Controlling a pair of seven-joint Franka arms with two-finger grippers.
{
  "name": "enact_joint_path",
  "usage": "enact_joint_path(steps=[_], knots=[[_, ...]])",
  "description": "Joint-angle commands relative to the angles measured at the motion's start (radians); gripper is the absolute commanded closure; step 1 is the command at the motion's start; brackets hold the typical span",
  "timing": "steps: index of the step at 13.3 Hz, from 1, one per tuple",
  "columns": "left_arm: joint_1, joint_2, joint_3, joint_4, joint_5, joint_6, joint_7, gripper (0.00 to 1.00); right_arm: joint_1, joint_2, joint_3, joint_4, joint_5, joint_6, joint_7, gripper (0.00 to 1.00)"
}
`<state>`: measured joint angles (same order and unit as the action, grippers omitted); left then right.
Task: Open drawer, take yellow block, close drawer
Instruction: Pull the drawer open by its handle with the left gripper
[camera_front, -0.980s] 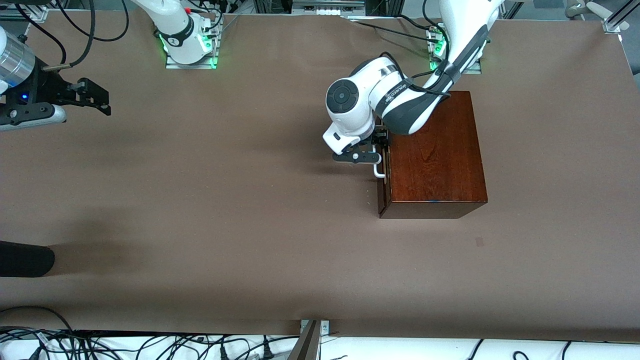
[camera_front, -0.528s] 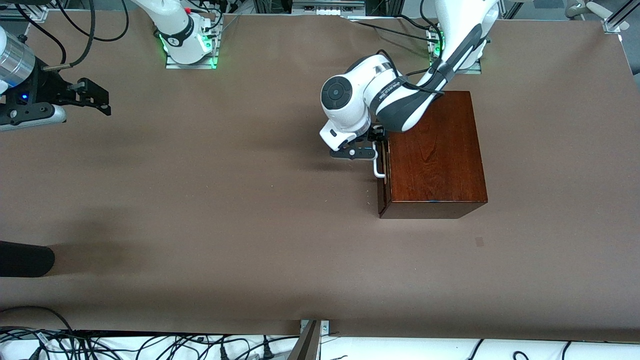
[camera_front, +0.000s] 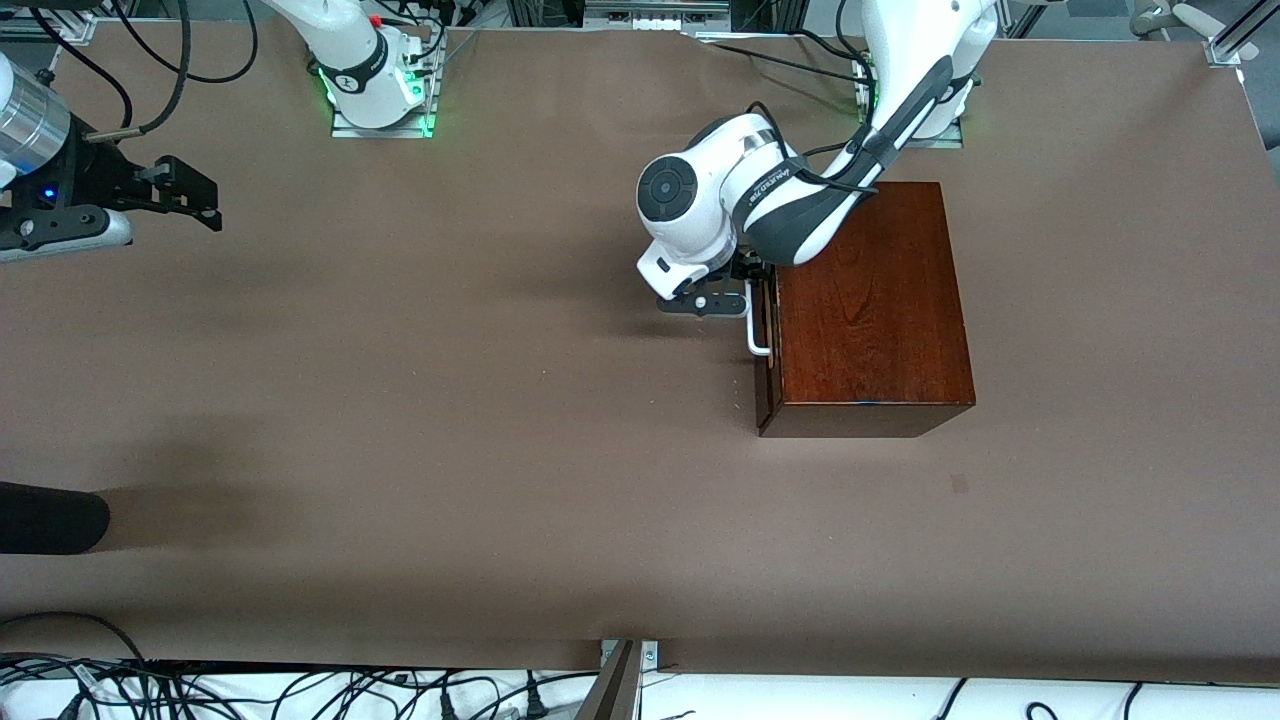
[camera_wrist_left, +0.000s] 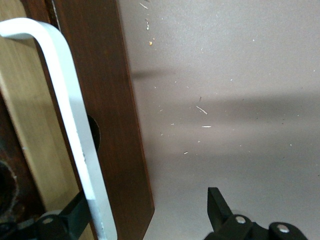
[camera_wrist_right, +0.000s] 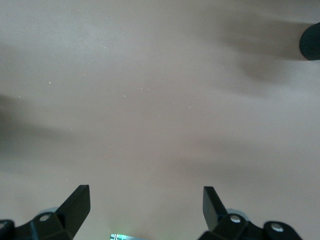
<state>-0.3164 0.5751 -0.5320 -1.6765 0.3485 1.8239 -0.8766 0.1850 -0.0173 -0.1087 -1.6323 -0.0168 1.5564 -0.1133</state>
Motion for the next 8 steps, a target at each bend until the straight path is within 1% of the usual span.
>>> enact_joint_path(steps=[1,4,8], knots=[[-0.004,0.003,0.000,-0.011,0.030,0.044,-0.019,0.00,0.002,0.008,-0.005,0.022,0.014,-0.021,-0.002,0.00],[-0.029,0.014,-0.002,0.003,0.030,0.087,-0.067,0.00,0.002,0.008,-0.005,0.022,0.014,-0.021,-0.002,0.00],[-0.056,0.038,0.000,0.012,0.026,0.184,-0.131,0.00,0.002,0.008,-0.005,0.022,0.014,-0.019,-0.002,0.00]])
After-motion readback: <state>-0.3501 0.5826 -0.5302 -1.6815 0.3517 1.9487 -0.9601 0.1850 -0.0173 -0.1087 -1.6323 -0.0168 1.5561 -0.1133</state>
